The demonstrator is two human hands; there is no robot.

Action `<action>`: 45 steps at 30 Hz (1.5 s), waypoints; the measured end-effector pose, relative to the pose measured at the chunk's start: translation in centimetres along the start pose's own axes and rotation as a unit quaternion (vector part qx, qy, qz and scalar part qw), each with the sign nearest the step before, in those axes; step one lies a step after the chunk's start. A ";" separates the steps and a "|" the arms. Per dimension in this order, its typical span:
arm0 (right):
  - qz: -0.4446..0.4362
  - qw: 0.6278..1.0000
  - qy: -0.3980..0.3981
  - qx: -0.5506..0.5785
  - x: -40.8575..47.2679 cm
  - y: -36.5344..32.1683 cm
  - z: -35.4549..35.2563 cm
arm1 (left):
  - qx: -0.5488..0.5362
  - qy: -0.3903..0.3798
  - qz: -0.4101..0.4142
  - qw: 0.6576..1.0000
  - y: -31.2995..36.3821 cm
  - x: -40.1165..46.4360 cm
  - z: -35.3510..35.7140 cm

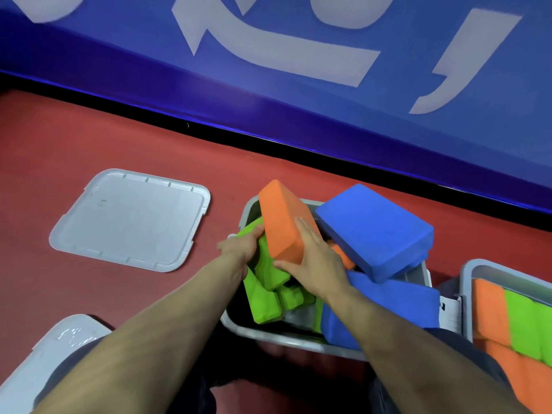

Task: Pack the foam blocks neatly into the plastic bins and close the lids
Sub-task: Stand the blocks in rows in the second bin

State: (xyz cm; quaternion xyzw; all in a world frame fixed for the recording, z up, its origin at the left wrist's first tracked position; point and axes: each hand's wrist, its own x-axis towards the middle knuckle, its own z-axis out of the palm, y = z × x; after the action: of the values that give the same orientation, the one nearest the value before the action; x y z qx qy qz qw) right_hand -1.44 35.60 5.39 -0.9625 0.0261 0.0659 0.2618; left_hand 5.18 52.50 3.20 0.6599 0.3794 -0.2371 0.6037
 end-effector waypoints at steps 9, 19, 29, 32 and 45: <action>0.092 0.975 0.103 0.171 -0.3 0.4 -1.7 | 0.049 0.110 0.191 0.974 5.5 -1.2 -3.2; 0.158 0.975 0.075 0.139 -0.6 1.0 -3.4 | -0.009 0.149 0.309 0.939 8.7 -2.8 -3.5; 0.148 0.988 0.004 0.052 -1.3 0.1 -3.3 | -0.099 0.055 0.274 0.955 8.1 0.5 -3.7; 0.144 0.989 -0.007 0.017 -1.3 -0.3 -3.8 | -0.112 0.036 0.260 0.958 8.2 0.3 -3.5; 0.111 0.970 -0.167 -0.136 -1.9 -0.2 -3.1 | -0.133 0.011 0.256 0.957 8.2 -0.3 -3.2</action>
State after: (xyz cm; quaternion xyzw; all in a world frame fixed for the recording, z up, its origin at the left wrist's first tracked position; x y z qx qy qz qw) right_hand -2.91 34.26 8.37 -0.9555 0.0797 0.2574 0.1206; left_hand 10.94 55.71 9.00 0.6513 0.2321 -0.0151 0.7223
